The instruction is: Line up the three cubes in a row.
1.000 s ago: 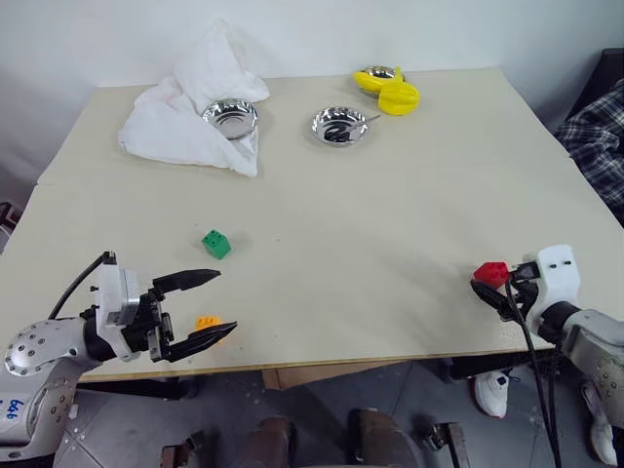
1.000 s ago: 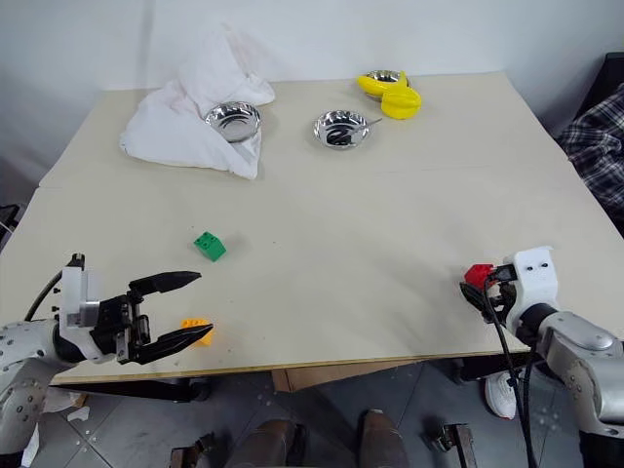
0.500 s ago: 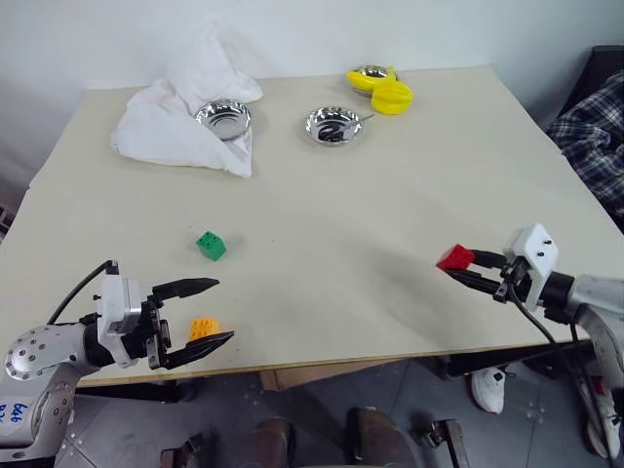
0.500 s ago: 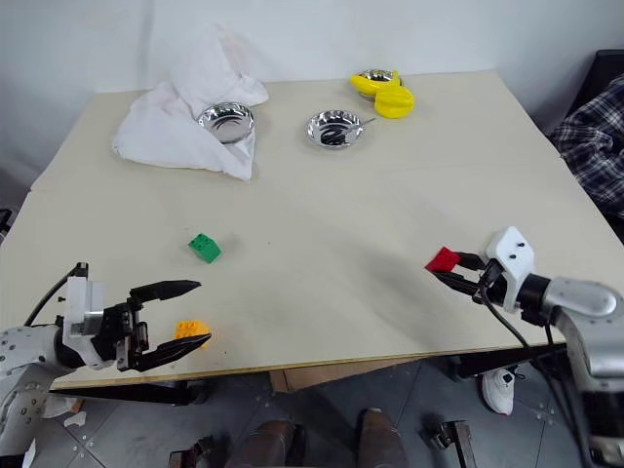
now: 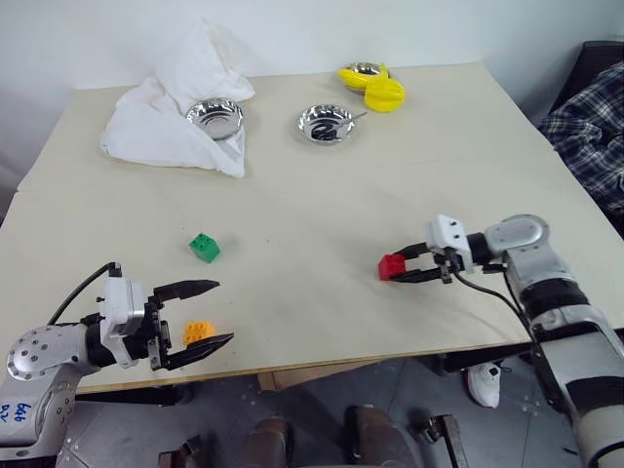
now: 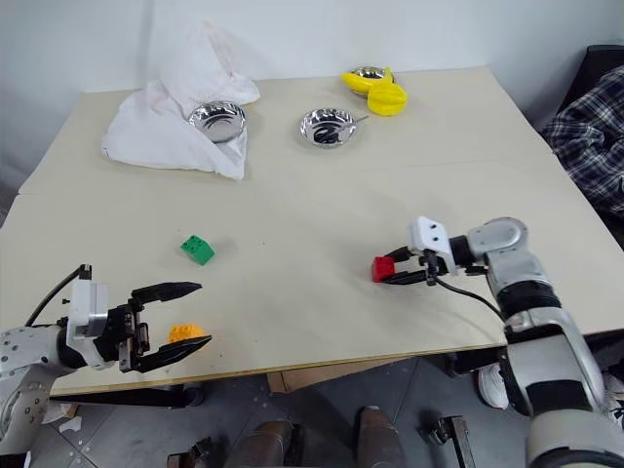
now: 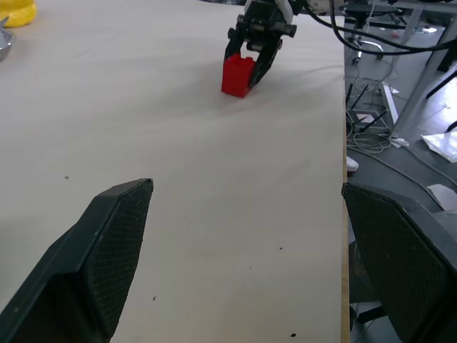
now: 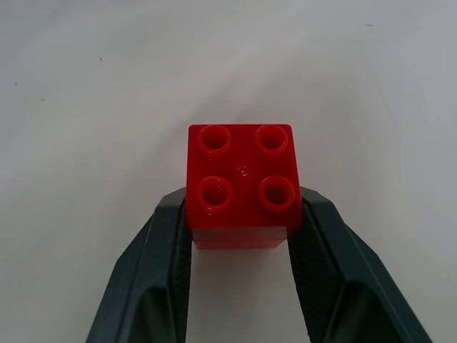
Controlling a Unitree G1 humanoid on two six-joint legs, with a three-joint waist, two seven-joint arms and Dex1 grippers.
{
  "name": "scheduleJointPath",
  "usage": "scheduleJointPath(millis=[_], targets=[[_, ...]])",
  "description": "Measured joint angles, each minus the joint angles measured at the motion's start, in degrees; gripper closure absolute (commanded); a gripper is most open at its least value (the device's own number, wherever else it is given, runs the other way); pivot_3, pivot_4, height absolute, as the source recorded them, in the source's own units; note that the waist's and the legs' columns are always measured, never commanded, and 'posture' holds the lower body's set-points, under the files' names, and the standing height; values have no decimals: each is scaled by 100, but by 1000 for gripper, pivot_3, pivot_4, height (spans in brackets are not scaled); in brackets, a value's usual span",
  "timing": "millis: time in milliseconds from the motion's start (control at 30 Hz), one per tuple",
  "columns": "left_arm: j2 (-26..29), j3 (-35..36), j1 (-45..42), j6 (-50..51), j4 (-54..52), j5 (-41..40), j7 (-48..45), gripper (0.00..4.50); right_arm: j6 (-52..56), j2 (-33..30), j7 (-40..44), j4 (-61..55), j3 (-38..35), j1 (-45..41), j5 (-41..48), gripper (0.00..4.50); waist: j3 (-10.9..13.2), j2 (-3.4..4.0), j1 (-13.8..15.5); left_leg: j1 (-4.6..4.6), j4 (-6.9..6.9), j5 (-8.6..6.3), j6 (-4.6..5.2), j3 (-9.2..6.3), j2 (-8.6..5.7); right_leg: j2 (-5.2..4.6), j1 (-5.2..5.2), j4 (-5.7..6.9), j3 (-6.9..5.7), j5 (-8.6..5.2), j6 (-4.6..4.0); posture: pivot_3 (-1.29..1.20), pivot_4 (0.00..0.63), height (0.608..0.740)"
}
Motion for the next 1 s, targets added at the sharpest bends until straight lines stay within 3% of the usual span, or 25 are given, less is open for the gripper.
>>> scheduleJointPath(millis=[567,867,1000], targets=[[-6,157,176,5,-163,-4,169,0,-346,121,15,163,605,-140,415,3009,0,0,-22,5,3,-3,-5,1,4,3,0,12,0,0,-1,0,150,740],[-3,160,9,-9,-82,3,119,0,-422,150,25,340,595,-183,288,99,1,1,-11,1,7,-3,-4,2,0,0,-9,22,2,1,-1,0,150,740],[-17,169,15,-74,69,38,135,0,-423,-117,25,68,515,-152,506,40,1,1,-3,0,9,-3,-4,2,0,0,-8,23,1,1,-1,0,150,740]])
